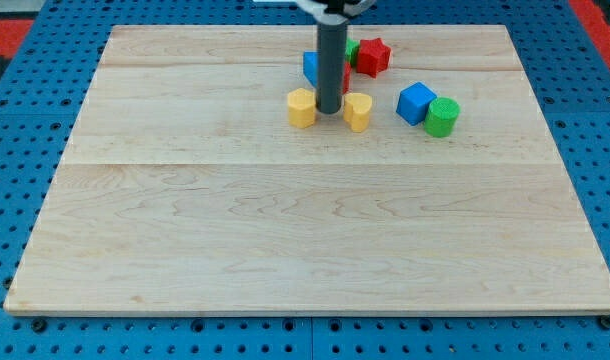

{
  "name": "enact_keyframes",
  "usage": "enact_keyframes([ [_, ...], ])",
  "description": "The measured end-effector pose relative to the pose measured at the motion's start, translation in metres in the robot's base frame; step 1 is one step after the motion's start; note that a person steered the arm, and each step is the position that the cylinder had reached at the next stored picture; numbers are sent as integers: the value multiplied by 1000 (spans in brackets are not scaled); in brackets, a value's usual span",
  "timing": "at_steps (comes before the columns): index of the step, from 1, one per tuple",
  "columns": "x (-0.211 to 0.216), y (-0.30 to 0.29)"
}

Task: Slide the yellow hexagon to the center left

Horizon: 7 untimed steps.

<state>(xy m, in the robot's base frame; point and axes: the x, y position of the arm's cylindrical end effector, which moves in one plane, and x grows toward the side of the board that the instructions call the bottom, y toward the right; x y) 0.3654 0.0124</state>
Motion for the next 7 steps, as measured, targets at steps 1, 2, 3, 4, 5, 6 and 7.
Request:
enact_keyframes([
  [1, -9, -79],
  [2, -49, -132],
  [3, -36, -217],
  [4, -38, -218],
  [5, -60, -158],
  [6, -37, -127],
  [7, 0, -143],
])
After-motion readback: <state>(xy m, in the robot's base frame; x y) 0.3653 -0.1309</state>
